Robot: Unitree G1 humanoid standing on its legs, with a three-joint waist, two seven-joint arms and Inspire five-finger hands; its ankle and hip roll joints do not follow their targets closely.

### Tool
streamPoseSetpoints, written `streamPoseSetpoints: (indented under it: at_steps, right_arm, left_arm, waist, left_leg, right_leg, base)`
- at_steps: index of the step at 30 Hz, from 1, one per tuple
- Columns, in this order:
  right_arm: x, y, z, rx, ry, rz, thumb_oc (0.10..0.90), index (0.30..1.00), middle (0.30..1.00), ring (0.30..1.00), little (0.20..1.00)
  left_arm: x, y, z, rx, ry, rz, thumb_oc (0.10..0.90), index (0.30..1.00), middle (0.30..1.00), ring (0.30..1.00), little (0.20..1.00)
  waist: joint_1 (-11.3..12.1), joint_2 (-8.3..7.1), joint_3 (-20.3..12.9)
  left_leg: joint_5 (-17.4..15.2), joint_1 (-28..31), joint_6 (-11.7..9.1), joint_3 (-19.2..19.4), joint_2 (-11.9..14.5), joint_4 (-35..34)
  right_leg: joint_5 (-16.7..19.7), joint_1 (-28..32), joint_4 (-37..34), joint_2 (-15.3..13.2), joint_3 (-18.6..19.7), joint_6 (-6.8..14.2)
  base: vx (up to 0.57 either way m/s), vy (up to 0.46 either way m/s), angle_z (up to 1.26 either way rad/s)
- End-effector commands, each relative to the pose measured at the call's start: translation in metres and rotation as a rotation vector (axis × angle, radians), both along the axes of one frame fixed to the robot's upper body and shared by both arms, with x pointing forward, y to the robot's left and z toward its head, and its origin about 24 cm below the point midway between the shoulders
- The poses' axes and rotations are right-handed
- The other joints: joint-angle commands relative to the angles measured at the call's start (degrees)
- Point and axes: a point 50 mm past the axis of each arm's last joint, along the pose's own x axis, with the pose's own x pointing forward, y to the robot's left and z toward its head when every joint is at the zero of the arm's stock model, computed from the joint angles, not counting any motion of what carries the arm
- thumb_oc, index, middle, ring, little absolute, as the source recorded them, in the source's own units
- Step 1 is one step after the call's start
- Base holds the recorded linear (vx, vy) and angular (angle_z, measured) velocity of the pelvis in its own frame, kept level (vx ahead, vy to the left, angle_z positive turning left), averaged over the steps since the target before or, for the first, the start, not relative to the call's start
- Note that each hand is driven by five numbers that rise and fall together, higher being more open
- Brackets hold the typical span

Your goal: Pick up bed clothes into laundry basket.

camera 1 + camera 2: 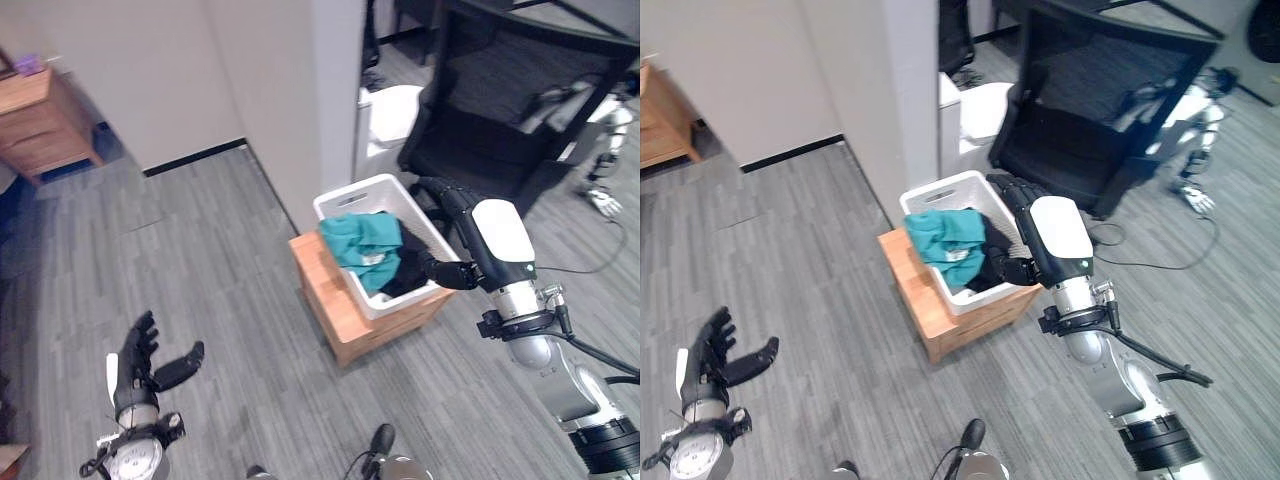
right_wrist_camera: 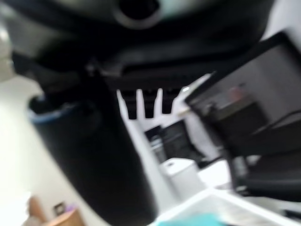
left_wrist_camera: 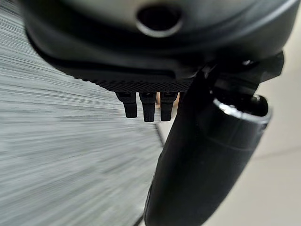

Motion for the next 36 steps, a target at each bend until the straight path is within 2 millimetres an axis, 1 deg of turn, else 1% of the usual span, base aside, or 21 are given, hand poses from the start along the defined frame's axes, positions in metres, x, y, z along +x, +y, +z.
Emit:
streamPoseSetpoints:
  at_steps: [1, 3, 5, 7, 8, 10, 11, 13, 14, 15, 16, 17, 18, 20, 21, 22, 24, 26, 30, 33, 36]
  right_arm:
    - [0.009, 0.031, 0.040, 0.059, -0.147, 0.178, 0.800, 0.900, 0.900, 0.900, 0.900]
    - [0.011, 0.033, 0.041, 0.064, -0.137, 0.189, 0.800, 0.900, 0.900, 0.900, 0.900]
    - [0.012, 0.021, 0.038, 0.067, -0.072, 0.176, 0.800, 0.900, 0.900, 0.900, 0.900]
    - [0.011, 0.015, 0.037, 0.070, -0.066, 0.162, 0.800, 0.900, 0.900, 0.900, 0.900]
    - [0.010, 0.008, 0.041, 0.091, -0.072, 0.148, 0.800, 0.900, 0.900, 0.900, 0.900]
    - [0.009, 0.005, 0.046, 0.106, -0.088, 0.142, 0.800, 0.900, 0.900, 0.900, 0.900]
    - [0.014, 0.007, 0.061, 0.103, -0.150, 0.153, 0.800, 0.900, 0.900, 0.900, 0.900]
    - [0.017, 0.008, 0.074, 0.083, -0.189, 0.159, 0.800, 0.900, 0.900, 0.900, 0.900]
    - [0.018, 0.009, 0.075, 0.080, -0.192, 0.160, 0.800, 0.900, 0.900, 0.900, 0.900]
    - [0.018, 0.003, 0.079, 0.081, -0.197, 0.145, 0.800, 0.900, 0.900, 0.900, 0.900]
    - [0.020, 0.004, 0.078, 0.093, -0.191, 0.140, 0.800, 0.900, 0.900, 0.900, 0.900]
    - [0.020, 0.004, 0.078, 0.093, -0.191, 0.140, 0.800, 0.900, 0.900, 0.900, 0.900]
    - [0.020, 0.002, 0.073, 0.129, -0.157, 0.135, 0.800, 0.900, 0.900, 0.900, 0.900]
    - [0.019, -0.001, 0.071, 0.137, -0.137, 0.131, 0.800, 0.900, 0.900, 0.900, 0.900]
    - [0.014, -0.015, 0.062, 0.146, -0.075, 0.105, 0.800, 0.900, 0.900, 0.900, 0.900]
    - [0.013, -0.025, 0.050, 0.174, 0.000, 0.074, 0.800, 0.900, 0.900, 0.900, 0.900]
    - [0.010, -0.041, 0.039, 0.236, 0.047, 0.021, 0.800, 0.900, 0.900, 0.900, 0.900]
    - [0.002, -0.055, 0.035, 0.245, 0.063, -0.032, 0.800, 0.900, 0.900, 0.900, 0.900]
    - [-0.009, -0.083, 0.007, 0.366, 0.080, -0.180, 0.800, 0.900, 0.900, 0.900, 0.900]
    - [-0.012, -0.094, -0.006, 0.413, 0.087, -0.249, 0.800, 0.900, 0.900, 0.900, 0.900]
    - [-0.016, -0.102, -0.009, 0.431, 0.072, -0.291, 0.800, 0.900, 0.900, 0.900, 0.900]
  left_arm:
    - [0.039, 0.026, 0.085, 0.181, -0.353, -0.063, 0.800, 0.900, 0.900, 0.900, 0.900]
    - [0.044, 0.027, 0.092, 0.190, -0.377, -0.074, 0.800, 0.900, 0.900, 0.900, 0.900]
    - [0.053, 0.034, 0.107, 0.243, -0.384, -0.121, 0.800, 0.900, 0.900, 0.900, 0.900]
    - [0.054, 0.036, 0.112, 0.282, -0.380, -0.144, 0.800, 0.900, 0.900, 0.900, 0.900]
    - [0.056, 0.044, 0.124, 0.333, -0.398, -0.148, 0.800, 0.900, 0.900, 0.900, 0.900]
    - [0.053, 0.049, 0.130, 0.351, -0.405, -0.137, 0.800, 0.900, 0.900, 0.900, 0.900]
    - [0.052, 0.055, 0.138, 0.344, -0.449, -0.095, 0.800, 0.900, 0.900, 0.900, 0.900]
    - [0.052, 0.054, 0.145, 0.282, -0.539, -0.065, 0.800, 0.900, 0.900, 0.900, 0.900]
    - [0.051, 0.054, 0.145, 0.279, -0.541, -0.063, 0.800, 0.900, 0.900, 0.900, 0.900]
    - [0.052, 0.055, 0.146, 0.266, -0.569, -0.022, 0.800, 0.900, 0.900, 0.900, 0.900]
    - [0.053, 0.054, 0.145, 0.258, -0.564, -0.027, 0.800, 0.900, 0.900, 0.900, 0.900]
    - [0.053, 0.054, 0.144, 0.258, -0.564, -0.026, 0.800, 0.900, 0.900, 0.900, 0.900]
    - [0.054, 0.052, 0.146, 0.269, -0.555, -0.050, 0.800, 0.900, 0.900, 0.900, 0.900]
    - [0.055, 0.053, 0.148, 0.281, -0.548, -0.067, 0.800, 0.900, 0.900, 0.900, 0.900]
    - [0.057, 0.057, 0.151, 0.333, -0.504, -0.101, 0.800, 0.900, 0.900, 0.900, 0.900]
    - [0.058, 0.062, 0.152, 0.338, -0.476, -0.119, 0.800, 0.900, 0.900, 0.900, 0.900]
    - [0.054, 0.068, 0.145, 0.324, -0.441, -0.089, 0.800, 0.900, 0.900, 0.900, 0.900]
    - [0.054, 0.068, 0.141, 0.313, -0.410, -0.119, 0.800, 0.900, 0.900, 0.900, 0.900]
    - [0.066, 0.053, 0.131, 0.315, -0.374, -0.183, 0.800, 0.900, 0.900, 0.900, 0.900]
    - [0.075, 0.049, 0.136, 0.344, -0.381, -0.214, 0.800, 0.900, 0.900, 0.900, 0.900]
    - [0.080, 0.047, 0.138, 0.351, -0.397, -0.220, 0.800, 0.900, 0.900, 0.900, 0.900]
  waist:
    - [2.1, -1.94, -0.4]
    - [2.3, -3.08, 0.4]
    - [4.8, -3.20, 1.4]
    - [5.1, -3.22, 1.5]
    - [6.7, -4.31, 1.8]
    - [7.7, -5.01, 1.6]
    - [10.4, -5.75, 2.3]
    - [12.1, -4.61, 4.1]
    - [12.0, -4.28, 4.1]
    - [10.9, -3.44, 4.7]
    - [10.6, -3.25, 4.4]
    - [10.5, -3.17, 4.5]
    - [9.6, -3.60, 3.8]
    - [9.1, -3.66, 3.5]
    - [7.8, -3.90, 2.7]
    - [5.9, -3.91, 1.5]
    - [4.4, -3.74, 0.1]
    - [4.6, -3.39, -1.4]
    - [6.4, -5.98, -2.1]
    - [4.2, -7.14, -0.8]
    - [4.4, -6.82, -0.3]
  left_leg:
    - [-10.3, 3.8, 0.7, -4.2, 1.3, -1.3]
    - [-9.0, 1.5, 1.7, -5.8, -0.5, -1.5]
    - [-6.6, -4.8, 4.8, -15.6, -4.8, -0.3]
    - [-5.7, -6.7, 5.1, -18.2, -5.6, 0.3]
    - [-5.0, -10.0, 5.3, -22.0, -8.1, 1.5]
    - [-4.3, -12.0, 4.7, -23.1, -9.1, 2.3]
    - [-2.5, -18.3, 2.5, -24.0, -10.7, 5.8]
    - [-0.4, -23.0, -0.5, -19.7, -9.9, 9.2]
    - [-0.1, -23.3, -0.5, -19.8, -9.7, 9.2]
    - [-1.3, -21.6, 0.3, -6.4, -2.7, 11.4]
    - [-1.5, -20.0, 0.8, -2.7, -0.1, 12.5]
    - [-1.7, -20.0, 0.8, -2.8, -0.1, 12.7]
    - [-5.3, -17.2, 0.1, -3.0, 3.6, 17.1]
    - [-6.0, -16.0, -0.2, -4.3, 4.6, 18.0]
    - [-6.9, -11.9, -1.1, -5.0, 8.9, 17.8]
    - [-4.9, -7.4, -2.1, -1.7, 13.6, 14.8]
    - [-2.8, -5.3, -3.6, 2.6, 16.9, 11.2]
    - [-2.6, -5.1, -3.8, 2.1, 14.4, 6.9]
    - [-5.4, -7.7, -1.2, -1.9, 7.3, 5.0]
    - [-7.0, -8.2, 0.4, -5.4, 3.6, 4.0]
    - [-6.4, -8.7, 1.2, -6.2, 2.0, 3.6]
  right_leg:
    - [-2.7, -5.0, 0.3, -3.1, 4.3, 6.8]
    - [-3.0, -6.8, 3.3, -4.8, 6.3, 7.6]
    - [-11.0, -4.9, 17.5, 2.1, 25.2, 9.7]
    - [-13.4, -3.9, 19.8, 4.7, 28.1, 9.3]
    - [-18.1, 0.4, 14.7, 7.6, 30.3, 5.8]
    - [-19.3, 4.1, 8.2, 9.1, 29.4, 3.6]
    - [-18.6, 7.4, -0.1, 9.1, 26.4, 2.7]
    - [-17.6, 8.4, -5.1, 8.7, 23.6, 2.2]
    - [-17.0, 8.3, -5.5, 8.9, 23.6, 2.2]
    - [-15.7, 7.5, -5.5, 6.4, 16.8, 1.9]
    - [-14.4, 6.9, -5.1, 5.1, 13.9, 1.9]
    - [-14.4, 7.0, -5.1, 5.1, 13.8, 1.9]
    - [-14.0, 7.7, -3.9, 2.0, 10.3, 1.5]
    - [-13.4, 8.3, -3.5, 1.0, 8.5, 1.6]
    - [-12.1, 8.7, -1.7, -2.2, 3.4, 2.3]
    - [-10.3, 9.0, -0.5, -5.5, -0.7, 3.6]
    - [-8.0, 9.0, 0.0, -9.1, -3.9, 5.4]
    - [-5.6, 10.2, 0.6, -11.4, -4.7, 7.2]
    - [-0.4, 12.6, 5.0, -17.1, -7.5, 11.2]
    - [-2.8, 8.8, 3.0, -12.7, 1.9, 11.4]
    - [-2.9, 5.3, 1.2, -9.8, 5.2, 10.9]
  base:
    - [-0.42, 0.112, 1.05]
    - [-0.33, 0.060, 1.27]
    - [-0.34, 0.129, 2.67]
    - [-0.14, 0.036, 2.57]
    - [-0.08, -0.021, 1.64]
    - [-0.15, -0.108, 1.48]
    - [-0.31, -0.171, 1.32]
    - [-0.33, -0.021, 1.34]
    - [-0.40, 0.094, 1.62]
    - [-0.38, 0.051, 1.46]
    - [-0.36, 0.045, 1.39]
    - [-0.24, 0.024, 1.66]
    - [-0.19, 0.051, 1.80]
    - [-0.22, 0.130, 1.66]
    - [-0.34, 0.430, 2.58]
    - [-0.42, 0.580, 2.80]
    - [-0.21, 0.423, 1.96]
    - [-0.01, 0.416, 1.27]
    - [0.00, 0.316, 1.32]
    - [0.03, 0.122, 1.07]
    - [0.05, 0.099, 1.08]
